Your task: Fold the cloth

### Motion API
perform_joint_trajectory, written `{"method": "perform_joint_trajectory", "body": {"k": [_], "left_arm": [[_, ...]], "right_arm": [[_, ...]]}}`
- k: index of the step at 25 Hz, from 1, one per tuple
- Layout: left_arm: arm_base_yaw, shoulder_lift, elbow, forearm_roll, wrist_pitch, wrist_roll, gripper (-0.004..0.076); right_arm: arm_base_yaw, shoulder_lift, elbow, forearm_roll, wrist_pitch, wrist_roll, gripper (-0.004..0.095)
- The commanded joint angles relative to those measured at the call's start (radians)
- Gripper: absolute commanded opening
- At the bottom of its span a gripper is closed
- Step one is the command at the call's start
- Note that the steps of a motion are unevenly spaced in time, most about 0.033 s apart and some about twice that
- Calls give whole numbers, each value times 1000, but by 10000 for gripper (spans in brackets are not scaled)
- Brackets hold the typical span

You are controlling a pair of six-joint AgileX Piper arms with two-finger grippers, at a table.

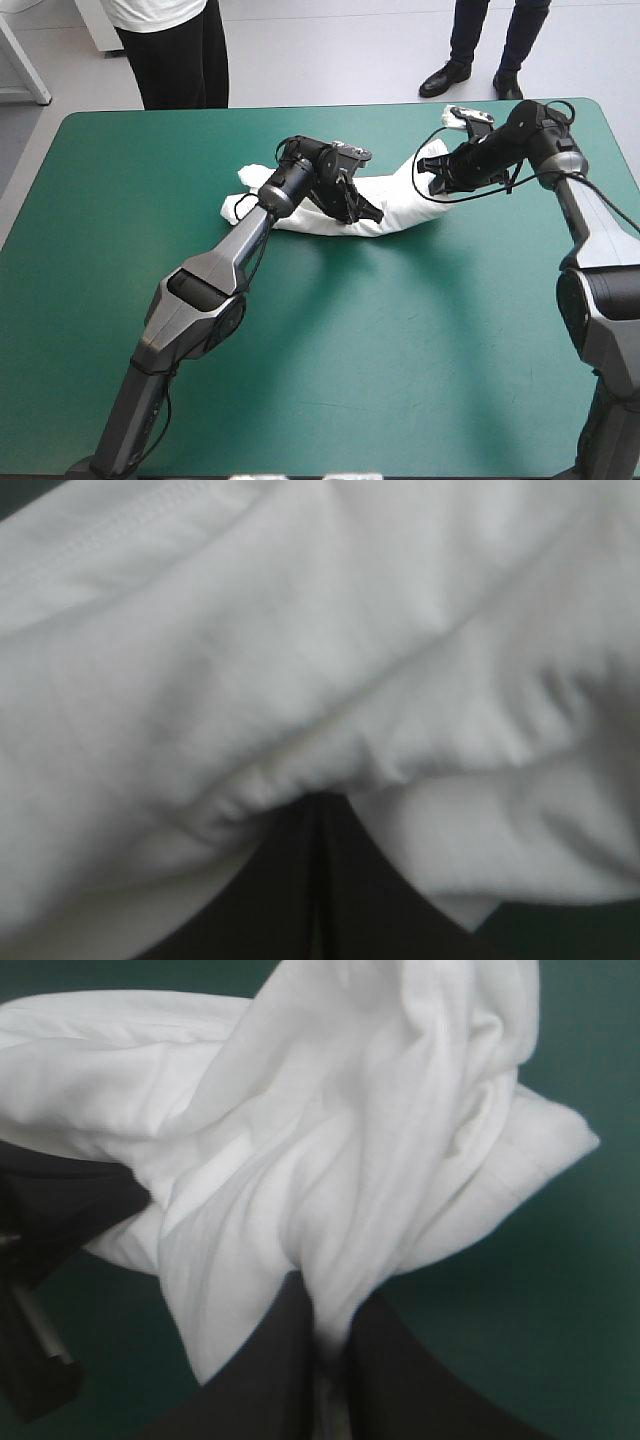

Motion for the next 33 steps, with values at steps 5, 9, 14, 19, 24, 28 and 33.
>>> {"method": "perform_joint_trajectory", "body": {"k": [5,9,14,19,24,28,33], "left_arm": [[-6,-45,-19,-34,12,-6,-10],[-6,-45,-19,-31,12,-6,-10],[-6,-82,-17,54,67,-82,-10],[-6,-240,94,66,67,-56,-10],[4,-450,407,176,65,-59,-10],[35,-673,730,193,21,-93,-10],[45,-992,1068,191,-101,-160,-10]], "right_arm": [[74,-137,-66,101,-10,-47,-17],[91,-137,-127,108,-3,-36,-17],[91,-133,-132,94,-14,-36,-17],[91,-133,-132,93,-21,-40,-17],[91,-133,-132,92,-23,-40,-17],[96,-133,-132,106,-37,-40,-17],[146,-131,-132,102,-83,-40,-17]]}}
